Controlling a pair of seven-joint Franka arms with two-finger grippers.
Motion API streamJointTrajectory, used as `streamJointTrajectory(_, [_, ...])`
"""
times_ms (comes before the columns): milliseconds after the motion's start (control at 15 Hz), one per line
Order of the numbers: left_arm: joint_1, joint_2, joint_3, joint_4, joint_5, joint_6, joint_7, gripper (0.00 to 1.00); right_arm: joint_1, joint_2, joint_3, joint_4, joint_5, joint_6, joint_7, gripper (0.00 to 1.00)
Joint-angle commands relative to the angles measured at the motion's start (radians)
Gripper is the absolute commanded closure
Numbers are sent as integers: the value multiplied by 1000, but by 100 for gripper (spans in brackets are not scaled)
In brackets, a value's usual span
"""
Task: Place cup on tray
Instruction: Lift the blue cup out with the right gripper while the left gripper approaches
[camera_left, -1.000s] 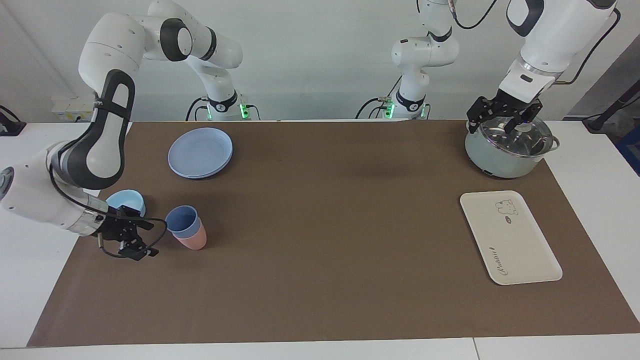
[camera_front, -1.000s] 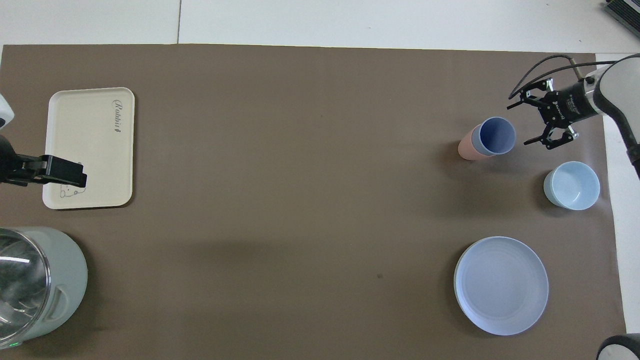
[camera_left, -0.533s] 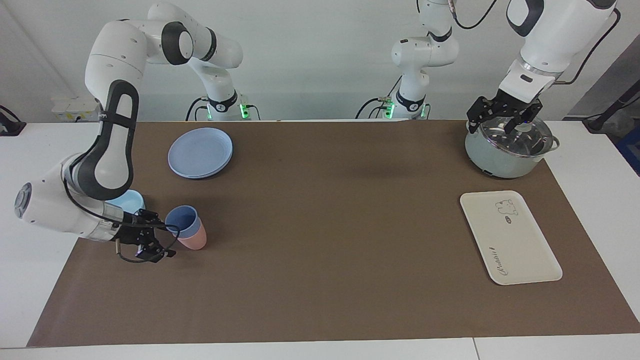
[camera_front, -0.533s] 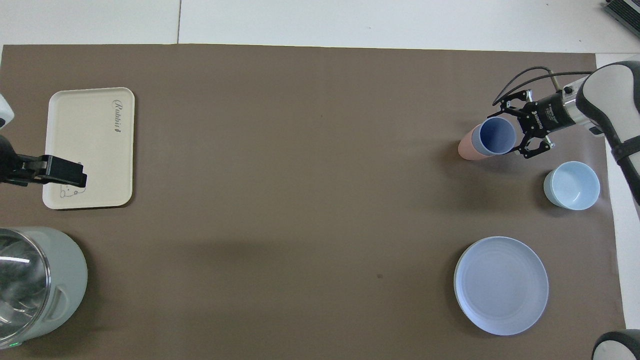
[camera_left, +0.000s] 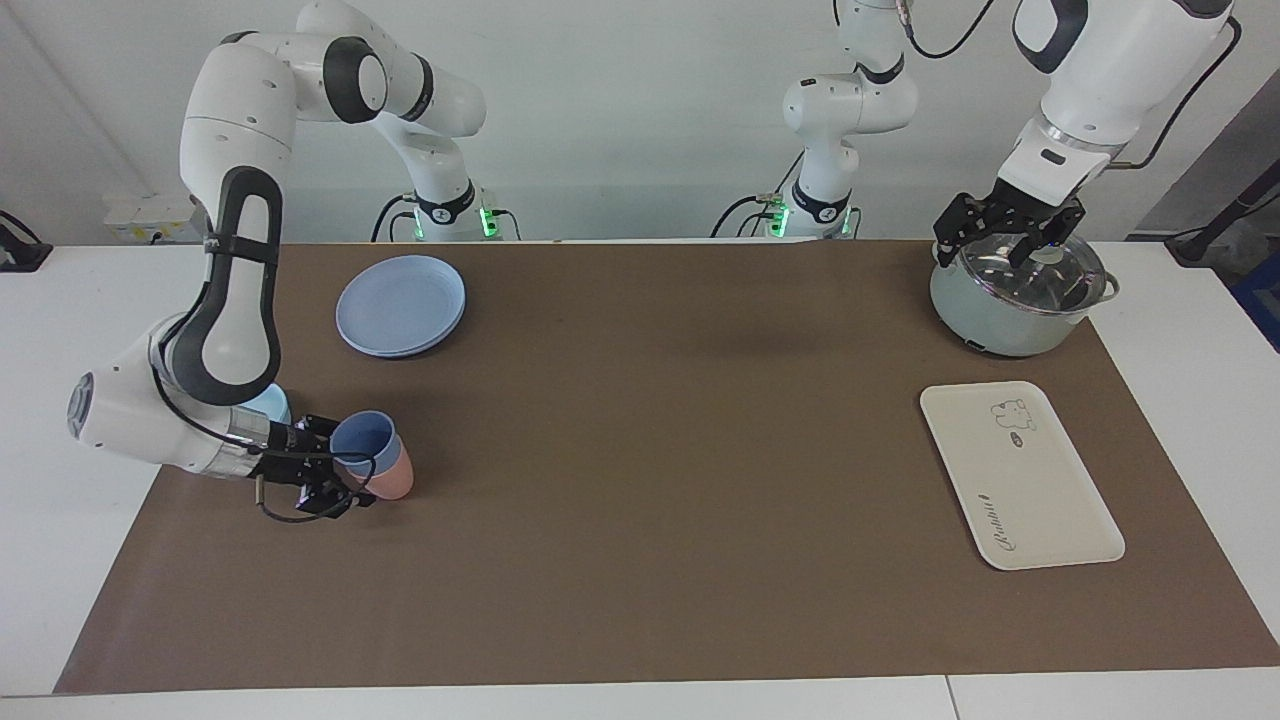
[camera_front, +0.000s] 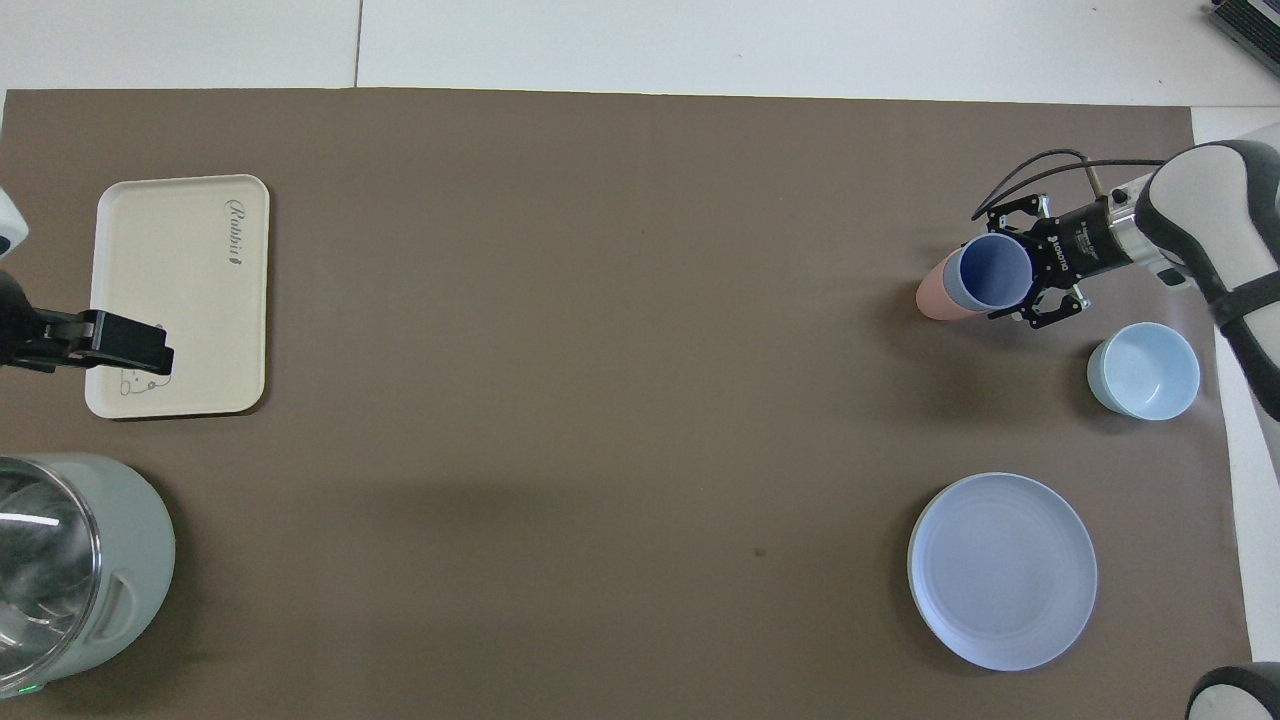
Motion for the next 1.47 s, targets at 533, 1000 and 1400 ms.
streamJointTrajectory(533, [7,-15,-4,-7,4,-11,-7,0,47,-116,12,-169,168,0,38,100])
streamJointTrajectory(1000, [5,-16,-5,-7,6,-14,-1,0,264,-228,10,-191,168,41,235,100])
streamJointTrajectory(1400, [-141,-19,-25,-25,-28,64,-125,0,447,-286,10,-181,165,129,468,100])
